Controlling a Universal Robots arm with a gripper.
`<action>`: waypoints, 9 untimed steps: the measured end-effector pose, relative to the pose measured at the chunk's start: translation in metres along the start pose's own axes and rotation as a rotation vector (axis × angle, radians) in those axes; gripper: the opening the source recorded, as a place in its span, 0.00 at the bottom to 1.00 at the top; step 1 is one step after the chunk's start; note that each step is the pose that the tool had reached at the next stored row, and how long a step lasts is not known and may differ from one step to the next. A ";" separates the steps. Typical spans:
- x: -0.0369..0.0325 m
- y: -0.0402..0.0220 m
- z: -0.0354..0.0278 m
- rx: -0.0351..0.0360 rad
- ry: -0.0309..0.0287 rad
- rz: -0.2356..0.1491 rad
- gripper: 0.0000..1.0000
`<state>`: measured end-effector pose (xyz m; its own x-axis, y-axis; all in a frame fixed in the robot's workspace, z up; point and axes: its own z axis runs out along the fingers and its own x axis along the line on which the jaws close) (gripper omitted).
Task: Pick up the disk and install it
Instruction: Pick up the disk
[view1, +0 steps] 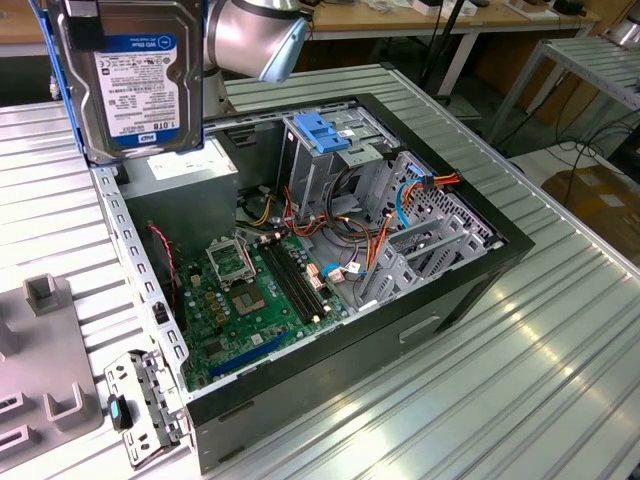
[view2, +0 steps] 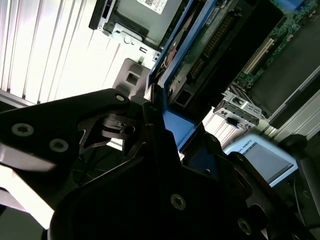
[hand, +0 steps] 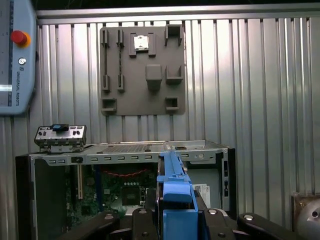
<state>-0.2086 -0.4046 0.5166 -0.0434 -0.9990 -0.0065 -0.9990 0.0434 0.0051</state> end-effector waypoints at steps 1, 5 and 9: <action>0.0000 -0.0025 0.0000 0.0000 0.0000 0.000 0.37; 0.0001 -0.0086 0.0000 0.0000 0.0001 0.000 0.37; 0.0000 -0.0170 0.0000 0.0000 0.0003 0.000 0.37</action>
<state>-0.1916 -0.4054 0.5166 -0.0435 -0.9990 -0.0062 -0.9990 0.0435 0.0051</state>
